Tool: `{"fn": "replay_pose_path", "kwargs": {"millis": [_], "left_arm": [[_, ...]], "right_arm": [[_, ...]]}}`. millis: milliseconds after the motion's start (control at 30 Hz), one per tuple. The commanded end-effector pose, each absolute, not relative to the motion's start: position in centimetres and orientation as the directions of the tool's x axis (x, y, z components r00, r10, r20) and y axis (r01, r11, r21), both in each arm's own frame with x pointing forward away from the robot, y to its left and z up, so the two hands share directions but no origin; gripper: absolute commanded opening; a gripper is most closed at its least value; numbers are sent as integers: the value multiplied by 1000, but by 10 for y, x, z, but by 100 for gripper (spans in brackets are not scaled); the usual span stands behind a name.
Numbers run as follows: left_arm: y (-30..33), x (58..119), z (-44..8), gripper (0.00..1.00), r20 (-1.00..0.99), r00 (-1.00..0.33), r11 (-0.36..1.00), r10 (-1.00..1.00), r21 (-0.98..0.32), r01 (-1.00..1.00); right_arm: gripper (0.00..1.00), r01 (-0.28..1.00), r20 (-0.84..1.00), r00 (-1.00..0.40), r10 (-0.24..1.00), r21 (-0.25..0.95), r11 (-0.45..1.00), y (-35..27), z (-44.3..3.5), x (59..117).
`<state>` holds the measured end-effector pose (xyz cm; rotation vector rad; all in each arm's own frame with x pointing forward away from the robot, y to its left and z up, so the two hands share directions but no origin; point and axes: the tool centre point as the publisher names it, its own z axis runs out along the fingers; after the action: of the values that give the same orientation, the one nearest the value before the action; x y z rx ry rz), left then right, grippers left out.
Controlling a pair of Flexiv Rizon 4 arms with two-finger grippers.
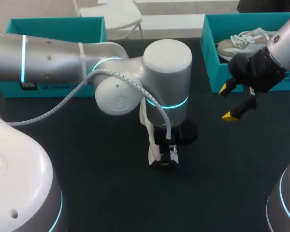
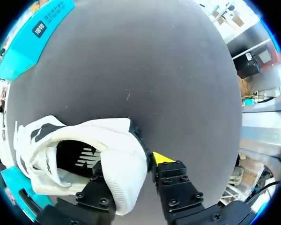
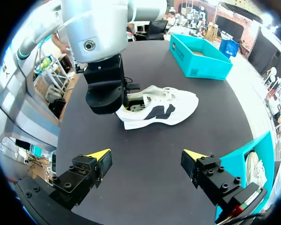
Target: Take the shoe out of the shoebox, open the shoe tongue, remove and reinsert the insole, then place the shoe into the shoebox
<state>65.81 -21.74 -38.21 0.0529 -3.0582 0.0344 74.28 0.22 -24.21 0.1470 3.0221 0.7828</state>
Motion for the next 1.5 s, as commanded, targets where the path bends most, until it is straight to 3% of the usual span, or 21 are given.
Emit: {"fn": "replay_pose_path", "kwargs": {"millis": [33,333,833,1100,1500], "left_arm": [[-217,660,-385,0,113,-993,999,-21,-25,-24],[-201,651,-353,0,238,-968,997,80,-41,72],[-149,674,-221,0,261,-951,982,169,39,185],[-123,681,-163,0,244,-951,981,190,-21,191],[-123,681,-163,0,244,-951,981,190,-21,191]], "right_arm": [[100,88,8,-995,97,482,872,3,-243,743],[100,88,8,-995,97,482,872,3,-243,743],[100,88,8,-995,97,482,872,3,-243,743],[100,88,8,-995,97,482,872,3,-243,743],[100,88,8,-995,97,482,872,3,-243,743]]}}
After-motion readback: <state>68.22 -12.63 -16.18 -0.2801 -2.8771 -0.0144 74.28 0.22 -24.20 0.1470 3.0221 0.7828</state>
